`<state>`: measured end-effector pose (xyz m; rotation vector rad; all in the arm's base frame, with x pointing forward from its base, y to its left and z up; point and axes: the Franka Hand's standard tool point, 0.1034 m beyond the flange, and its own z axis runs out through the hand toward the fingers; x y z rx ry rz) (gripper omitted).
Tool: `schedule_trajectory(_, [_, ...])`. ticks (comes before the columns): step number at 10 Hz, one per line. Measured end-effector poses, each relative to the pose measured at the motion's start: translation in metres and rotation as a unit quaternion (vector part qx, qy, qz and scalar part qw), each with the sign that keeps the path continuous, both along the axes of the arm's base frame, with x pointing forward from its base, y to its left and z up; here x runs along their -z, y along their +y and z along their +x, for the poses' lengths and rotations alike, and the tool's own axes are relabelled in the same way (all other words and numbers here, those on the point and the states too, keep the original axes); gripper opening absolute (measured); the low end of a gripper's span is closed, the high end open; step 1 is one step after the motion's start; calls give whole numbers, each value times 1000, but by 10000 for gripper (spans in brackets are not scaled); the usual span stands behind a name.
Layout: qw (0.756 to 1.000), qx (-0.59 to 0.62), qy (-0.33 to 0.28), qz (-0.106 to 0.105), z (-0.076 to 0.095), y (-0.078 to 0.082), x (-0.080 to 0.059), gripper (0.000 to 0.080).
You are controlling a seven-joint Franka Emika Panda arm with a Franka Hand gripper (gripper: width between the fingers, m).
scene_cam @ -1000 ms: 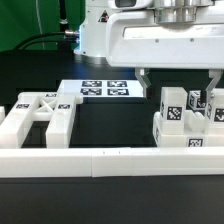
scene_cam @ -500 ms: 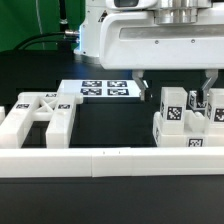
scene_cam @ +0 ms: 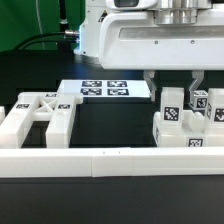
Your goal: Assemble chair
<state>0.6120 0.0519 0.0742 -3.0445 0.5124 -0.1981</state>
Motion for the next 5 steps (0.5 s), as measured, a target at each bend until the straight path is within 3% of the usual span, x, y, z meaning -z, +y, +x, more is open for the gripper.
schedule_trajectory(2, [993,116,4,14,-1,0,0,285])
schedule_trajectory(5, [956,290,2,39,0,-1,1,285])
